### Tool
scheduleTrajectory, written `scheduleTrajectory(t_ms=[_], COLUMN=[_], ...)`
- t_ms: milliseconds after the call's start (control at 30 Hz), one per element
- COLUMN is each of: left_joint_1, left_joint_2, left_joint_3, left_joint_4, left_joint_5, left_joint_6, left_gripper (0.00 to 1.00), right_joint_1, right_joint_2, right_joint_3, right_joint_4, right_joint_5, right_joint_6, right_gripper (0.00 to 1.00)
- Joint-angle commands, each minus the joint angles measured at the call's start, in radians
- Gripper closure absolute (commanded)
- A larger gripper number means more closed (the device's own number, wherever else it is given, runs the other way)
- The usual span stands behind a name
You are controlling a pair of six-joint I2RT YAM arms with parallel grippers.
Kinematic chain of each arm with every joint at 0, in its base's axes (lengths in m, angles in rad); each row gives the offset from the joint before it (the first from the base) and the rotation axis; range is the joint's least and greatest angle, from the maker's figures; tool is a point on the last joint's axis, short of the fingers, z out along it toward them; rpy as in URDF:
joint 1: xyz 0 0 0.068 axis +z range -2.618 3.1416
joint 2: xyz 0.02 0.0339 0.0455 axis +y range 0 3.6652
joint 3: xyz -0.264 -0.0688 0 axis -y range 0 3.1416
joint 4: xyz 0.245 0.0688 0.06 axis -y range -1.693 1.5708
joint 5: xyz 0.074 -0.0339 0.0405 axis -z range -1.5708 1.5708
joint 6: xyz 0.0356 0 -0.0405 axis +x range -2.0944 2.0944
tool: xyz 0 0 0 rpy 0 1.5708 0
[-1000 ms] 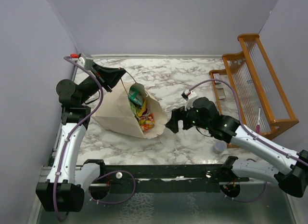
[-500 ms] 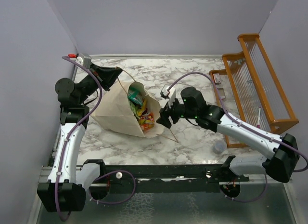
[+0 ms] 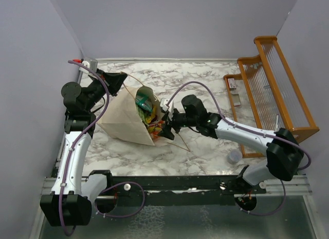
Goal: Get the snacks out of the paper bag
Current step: Take out the snack from the paper bag.
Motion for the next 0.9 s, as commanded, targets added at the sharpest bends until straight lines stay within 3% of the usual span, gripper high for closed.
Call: scheduleTrajectory(t_ms=[0,167,233,333,467,700,867], left_joint_1=[0.010,0.018,0.021,0.024,0.024,0.023,0.024], left_joint_2=[-0.005,0.003,0.007,0.004,-0.012,-0.030,-0.050], left_joint_3=[-0.008,-0.015,-0.015,-0.019,-0.027,-0.041,-0.051], left_joint_4=[-0.018,-0.009,-0.009,-0.009,-0.013,0.012,0.009], left_joint_5=[-0.079,-0.078,-0.078,-0.087,-0.112,-0.102,-0.138], left_joint_6=[0.029,0.014,0.007,0.006,0.023,0.034,0.055], left_gripper=[1.00,1.00,1.00,1.00,1.00,1.00,1.00], right_joint_1=[0.008,0.009,0.009,0.009,0.008,0.008,0.008], right_joint_2=[0.071,0.119,0.126,0.094,0.041,-0.074,-0.128], right_joint_3=[-0.003,-0.006,0.020,0.033,0.039,0.038,0.088], right_joint_4=[0.062,0.083,0.063,0.089,0.115,0.170,0.116], right_joint_5=[-0.030,0.015,0.037,0.046,0.045,0.154,0.267], right_joint_6=[0.012,0.065,0.084,0.125,0.170,0.287,0.333], right_gripper=[0.23,0.28,0.42,0.71,0.95,0.99,0.99])
